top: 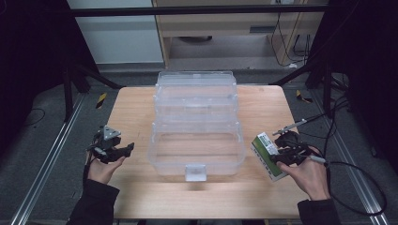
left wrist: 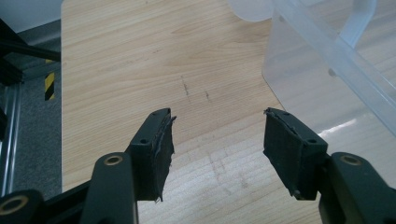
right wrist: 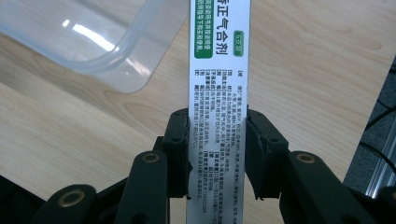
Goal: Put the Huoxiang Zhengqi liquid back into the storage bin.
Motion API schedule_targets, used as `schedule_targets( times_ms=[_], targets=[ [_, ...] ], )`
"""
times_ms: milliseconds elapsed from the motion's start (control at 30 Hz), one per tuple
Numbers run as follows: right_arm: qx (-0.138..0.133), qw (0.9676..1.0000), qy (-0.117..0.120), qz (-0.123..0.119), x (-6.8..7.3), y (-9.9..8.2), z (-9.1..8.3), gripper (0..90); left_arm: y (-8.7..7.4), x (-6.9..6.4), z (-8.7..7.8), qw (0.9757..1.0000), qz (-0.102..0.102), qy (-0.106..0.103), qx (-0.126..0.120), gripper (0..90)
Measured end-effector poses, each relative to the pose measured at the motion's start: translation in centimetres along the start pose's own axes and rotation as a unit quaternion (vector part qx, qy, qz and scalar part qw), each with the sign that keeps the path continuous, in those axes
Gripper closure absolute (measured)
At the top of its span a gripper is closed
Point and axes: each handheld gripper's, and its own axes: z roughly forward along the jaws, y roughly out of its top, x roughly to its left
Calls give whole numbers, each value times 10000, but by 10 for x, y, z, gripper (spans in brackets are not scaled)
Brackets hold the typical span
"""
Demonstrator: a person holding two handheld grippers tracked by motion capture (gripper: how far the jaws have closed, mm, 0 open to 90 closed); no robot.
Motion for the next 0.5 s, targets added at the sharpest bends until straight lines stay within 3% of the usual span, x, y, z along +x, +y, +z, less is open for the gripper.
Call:
schedule_targets(
  times_ms=[200, 500],
  targets=[
    [-373, 9992, -107, 19, -2, 6, -14, 643, 0, 0, 0, 10000, 0, 3, 8, 414],
    [-619, 9979, -145, -150, 1, 19, -30, 643, -1, 0, 1, 10000, 0, 0, 19, 414]
  ],
)
